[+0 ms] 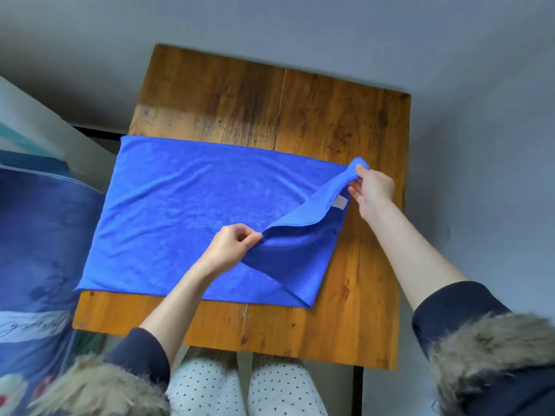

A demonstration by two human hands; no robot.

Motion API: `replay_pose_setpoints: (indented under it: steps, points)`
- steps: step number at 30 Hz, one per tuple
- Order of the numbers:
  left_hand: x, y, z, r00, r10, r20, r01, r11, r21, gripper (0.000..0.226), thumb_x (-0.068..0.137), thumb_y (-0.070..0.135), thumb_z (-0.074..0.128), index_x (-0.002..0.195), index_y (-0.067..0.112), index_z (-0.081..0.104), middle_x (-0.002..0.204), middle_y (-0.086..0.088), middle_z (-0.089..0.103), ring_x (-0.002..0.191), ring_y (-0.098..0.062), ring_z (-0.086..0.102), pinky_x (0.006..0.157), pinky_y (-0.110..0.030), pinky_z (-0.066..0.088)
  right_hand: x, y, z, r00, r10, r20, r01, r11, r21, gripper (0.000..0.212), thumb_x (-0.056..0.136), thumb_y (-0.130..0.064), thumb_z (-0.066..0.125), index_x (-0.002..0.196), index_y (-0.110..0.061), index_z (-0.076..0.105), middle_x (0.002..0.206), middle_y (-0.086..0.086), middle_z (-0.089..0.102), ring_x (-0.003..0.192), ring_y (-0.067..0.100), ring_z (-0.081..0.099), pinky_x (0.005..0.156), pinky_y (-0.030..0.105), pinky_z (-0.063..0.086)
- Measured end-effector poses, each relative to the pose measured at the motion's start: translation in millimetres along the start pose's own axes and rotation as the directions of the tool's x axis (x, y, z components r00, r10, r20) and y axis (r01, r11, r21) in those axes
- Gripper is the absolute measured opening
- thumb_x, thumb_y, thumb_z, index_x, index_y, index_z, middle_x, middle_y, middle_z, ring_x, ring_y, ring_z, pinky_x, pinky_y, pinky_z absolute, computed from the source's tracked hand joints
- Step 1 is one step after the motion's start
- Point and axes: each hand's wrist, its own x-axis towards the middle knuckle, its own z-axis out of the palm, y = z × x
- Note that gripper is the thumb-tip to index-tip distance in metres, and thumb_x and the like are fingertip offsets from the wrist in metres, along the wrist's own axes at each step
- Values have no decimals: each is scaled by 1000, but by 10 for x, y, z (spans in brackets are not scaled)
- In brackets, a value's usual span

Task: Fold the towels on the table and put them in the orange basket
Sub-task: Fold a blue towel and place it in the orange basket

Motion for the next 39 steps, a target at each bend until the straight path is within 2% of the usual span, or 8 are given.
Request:
replay_pose_setpoints:
  steps: [8,15,20,24,26,31,34,39]
  points:
    - [-284,-238,-679,998,50,27,-42,969,-242,19,93,26,53,78,16,61,74,0,54,71,-16,44,65,-33,35,-775,-104,870,912,-212,352,314,911,-266,9,92,-17,57,97,-10,60,97,9,66,85,18,65,65,21,54]
    - [-550,-817,-1520,991,68,-118,-102,944,-314,18,93,21,55,77,18,63,66,10,55,57,-1,44,50,-11,35,-1373,-99,1828,796,-155,585,368,891,-266,5,91,-12,57,89,-8,59,89,12,66,72,18,65,62,20,55]
    - [-651,-1362,-1889,965,-86,-247,-36,893,-450,15,92,22,58,83,14,66,75,8,61,68,-7,50,64,-19,40,-1623,113,2510,744,-86,662,343,900,-268,10,92,-11,56,82,-12,56,84,9,66,72,18,65,70,25,56]
    - [-551,-1669,-1932,886,-245,-393,83,918,-387,15,90,21,56,79,22,66,76,12,64,71,-10,55,61,-24,43,-1579,332,2852,716,9,698,328,878,-348,13,93,-13,52,105,-10,56,97,7,66,86,17,66,73,26,55]
    - [-455,-1763,-1900,845,-323,-426,180,922,-342,13,91,20,54,92,19,67,92,4,67,84,-19,59,71,-32,46,-1459,441,2936,727,13,687,461,732,-502,30,94,-17,50,123,-11,52,113,6,60,97,17,60,81,31,53]
    - [-328,-1855,-1739,882,-260,-392,241,965,-100,41,93,13,50,133,3,45,137,-15,43,126,-27,43,106,-30,30,-1011,725,2713,670,42,741,742,-29,-670,48,97,-20,41,143,-8,33,147,11,38,135,28,34,108,34,29]
    - [-334,-1863,-1600,914,-158,-374,189,981,45,47,94,13,47,139,3,37,145,-12,34,135,-26,30,112,-33,23,-780,894,2488,681,147,718,732,-162,-661,55,99,-25,40,148,-9,21,156,13,17,144,29,13,116,40,16]
    - [-257,-1835,-1481,924,-186,-333,251,954,164,61,96,20,44,148,7,15,156,-7,17,143,-24,14,115,-38,19,-602,990,2193,729,210,651,682,-300,-667,61,99,-40,34,150,-26,3,158,-3,-13,145,28,-8,113,55,18]
